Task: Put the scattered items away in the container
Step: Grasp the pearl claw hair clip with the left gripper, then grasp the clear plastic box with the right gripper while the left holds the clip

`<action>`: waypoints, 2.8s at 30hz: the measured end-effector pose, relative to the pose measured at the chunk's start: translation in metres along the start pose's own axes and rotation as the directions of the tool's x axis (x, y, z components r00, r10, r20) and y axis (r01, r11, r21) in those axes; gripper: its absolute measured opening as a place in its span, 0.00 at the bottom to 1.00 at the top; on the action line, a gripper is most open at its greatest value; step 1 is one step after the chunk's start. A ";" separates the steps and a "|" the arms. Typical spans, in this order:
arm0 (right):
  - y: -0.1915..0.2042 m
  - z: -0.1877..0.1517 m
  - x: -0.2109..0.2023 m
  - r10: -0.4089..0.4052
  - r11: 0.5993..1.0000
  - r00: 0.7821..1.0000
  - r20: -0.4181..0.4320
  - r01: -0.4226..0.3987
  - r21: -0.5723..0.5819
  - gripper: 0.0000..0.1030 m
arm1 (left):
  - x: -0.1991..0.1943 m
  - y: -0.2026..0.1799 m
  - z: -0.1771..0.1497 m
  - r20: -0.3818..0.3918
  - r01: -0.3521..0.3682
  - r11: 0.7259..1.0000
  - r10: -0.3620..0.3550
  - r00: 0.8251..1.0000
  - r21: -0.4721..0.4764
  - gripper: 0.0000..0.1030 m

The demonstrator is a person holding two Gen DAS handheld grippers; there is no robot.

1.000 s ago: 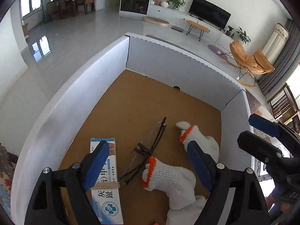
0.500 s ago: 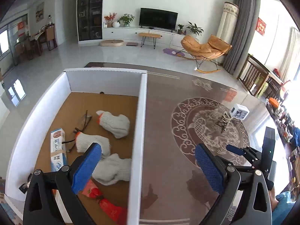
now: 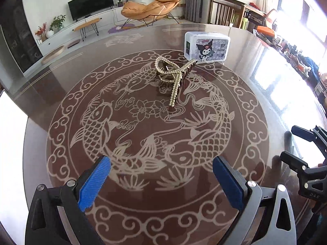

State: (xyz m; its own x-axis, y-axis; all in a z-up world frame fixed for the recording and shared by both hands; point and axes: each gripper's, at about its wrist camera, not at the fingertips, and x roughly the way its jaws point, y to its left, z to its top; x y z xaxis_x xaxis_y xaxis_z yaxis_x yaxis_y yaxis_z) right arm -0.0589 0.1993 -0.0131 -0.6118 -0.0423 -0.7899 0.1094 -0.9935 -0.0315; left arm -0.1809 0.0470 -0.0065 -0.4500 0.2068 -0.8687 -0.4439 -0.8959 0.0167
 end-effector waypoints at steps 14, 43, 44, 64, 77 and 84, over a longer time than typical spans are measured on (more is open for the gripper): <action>-0.001 -0.002 -0.001 0.017 1.000 1.000 -0.005 -0.017 0.021 0.68 | 0.067 -0.005 0.092 0.023 0.112 0.979 -0.117 0.993 0.173 1.00; -0.071 0.088 0.023 0.124 0.973 0.985 0.123 -0.145 0.180 0.69 | -0.014 0.012 -0.044 0.155 -0.066 0.988 0.087 0.984 -0.138 0.43; -0.090 0.113 0.029 0.120 0.958 0.979 0.166 -0.157 0.238 0.69 | -0.016 0.012 -0.048 0.154 -0.068 0.987 0.090 0.984 -0.145 0.43; -0.051 0.110 0.040 0.314 0.921 0.924 -0.217 -0.352 -0.166 0.69 | -0.021 0.016 -0.056 0.147 -0.067 0.985 0.090 0.985 -0.157 0.45; 0.053 0.155 0.087 0.201 0.939 0.976 -0.085 -0.167 0.299 0.69 | -0.023 0.018 -0.055 0.142 -0.092 0.980 0.118 0.983 -0.178 0.46; 0.066 0.150 0.095 0.049 0.983 0.997 -0.063 -0.037 0.181 0.66 | -0.024 0.021 -0.057 0.143 -0.084 0.979 0.111 0.983 -0.185 0.46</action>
State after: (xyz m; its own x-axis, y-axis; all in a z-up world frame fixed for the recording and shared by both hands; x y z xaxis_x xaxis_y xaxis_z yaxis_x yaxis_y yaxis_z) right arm -0.2276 0.1139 0.0019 -0.5547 -0.0846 -0.8277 -0.0116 -0.9939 0.1094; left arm -0.1350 0.0011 -0.0130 -0.6026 0.1600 -0.7819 -0.2539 -0.9672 -0.0023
